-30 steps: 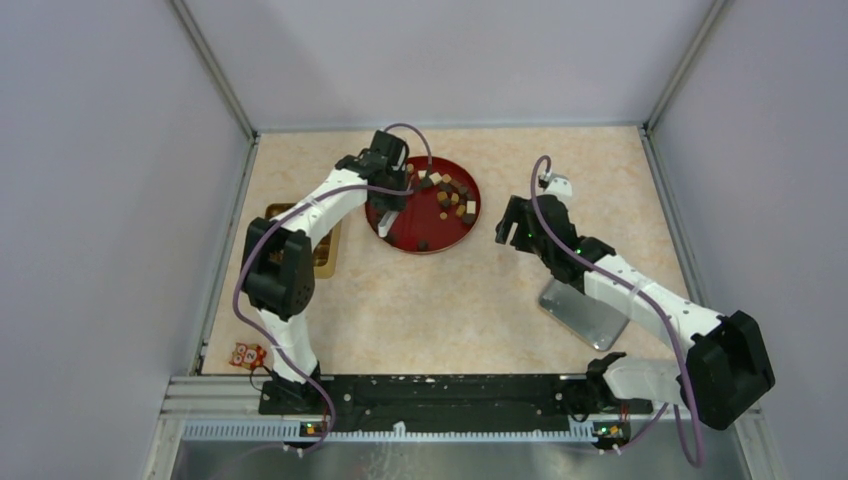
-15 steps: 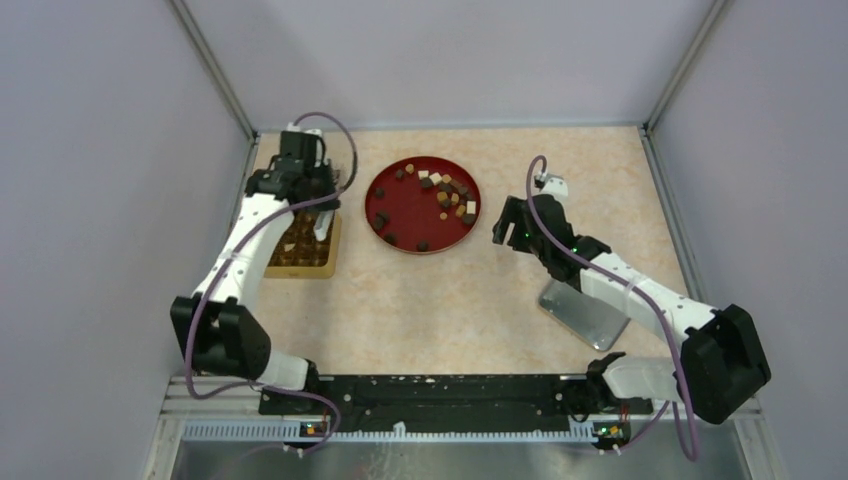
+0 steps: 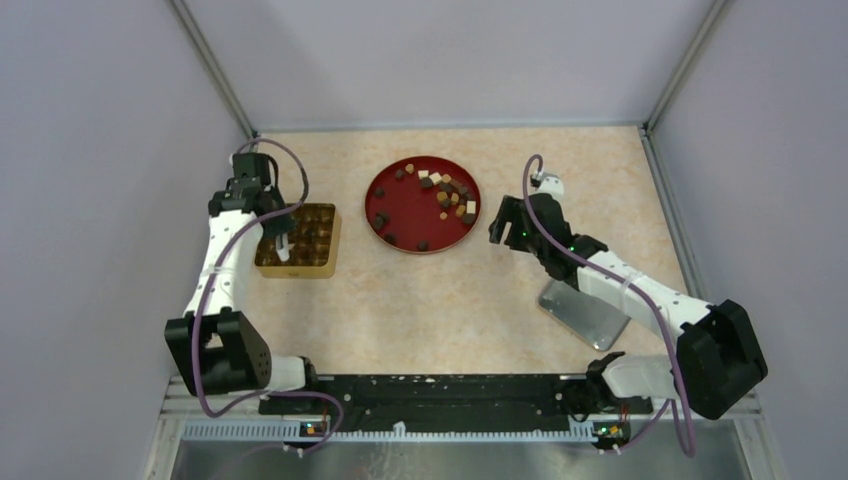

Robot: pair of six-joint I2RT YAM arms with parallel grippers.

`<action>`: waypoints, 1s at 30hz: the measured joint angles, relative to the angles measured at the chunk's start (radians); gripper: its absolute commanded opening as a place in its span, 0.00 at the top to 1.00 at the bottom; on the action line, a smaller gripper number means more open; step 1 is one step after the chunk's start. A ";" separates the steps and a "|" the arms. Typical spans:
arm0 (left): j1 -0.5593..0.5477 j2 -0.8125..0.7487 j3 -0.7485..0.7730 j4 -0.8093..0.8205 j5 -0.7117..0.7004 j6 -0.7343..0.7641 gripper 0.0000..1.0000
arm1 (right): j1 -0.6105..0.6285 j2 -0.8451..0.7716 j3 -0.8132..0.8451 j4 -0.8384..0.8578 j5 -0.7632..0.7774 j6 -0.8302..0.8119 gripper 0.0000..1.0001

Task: Pack the chocolate

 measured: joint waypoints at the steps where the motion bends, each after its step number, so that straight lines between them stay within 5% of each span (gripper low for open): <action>1: 0.004 0.000 -0.003 0.002 -0.004 -0.003 0.91 | 0.000 0.000 0.000 0.000 0.000 -0.002 0.27; 30: 0.006 0.067 -0.006 0.086 0.065 -0.013 0.90 | 0.000 0.000 0.000 0.000 0.003 -0.009 0.27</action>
